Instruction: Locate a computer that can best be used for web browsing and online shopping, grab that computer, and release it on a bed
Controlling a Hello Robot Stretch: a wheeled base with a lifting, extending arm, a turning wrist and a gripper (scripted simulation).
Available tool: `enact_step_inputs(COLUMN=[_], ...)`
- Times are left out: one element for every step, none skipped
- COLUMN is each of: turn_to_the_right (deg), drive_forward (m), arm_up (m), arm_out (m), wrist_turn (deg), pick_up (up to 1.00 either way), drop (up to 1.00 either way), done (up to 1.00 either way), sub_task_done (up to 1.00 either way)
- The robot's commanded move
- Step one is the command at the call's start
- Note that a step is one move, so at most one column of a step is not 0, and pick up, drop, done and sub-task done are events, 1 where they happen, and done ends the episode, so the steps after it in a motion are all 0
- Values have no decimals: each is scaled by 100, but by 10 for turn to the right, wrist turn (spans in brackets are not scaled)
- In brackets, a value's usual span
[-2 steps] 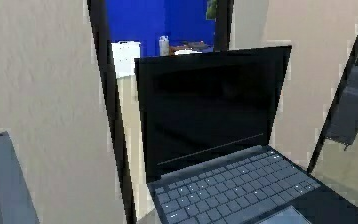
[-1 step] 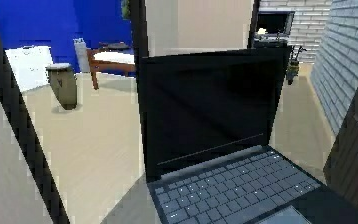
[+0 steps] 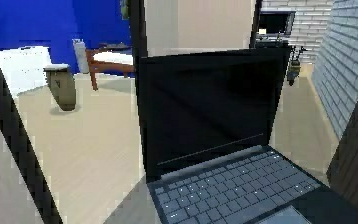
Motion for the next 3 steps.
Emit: enact_step_inputs(turn_to_the_right=[240, 0, -450], drive_forward=[0, 30, 0], arm_up=[0, 0, 0], arm_out=[0, 0, 0], wrist_turn=[0, 0, 0], pick_up=[0, 0, 0], drop=[0, 0, 0], done=[0, 0, 0], sub_task_done=[0, 0, 0])
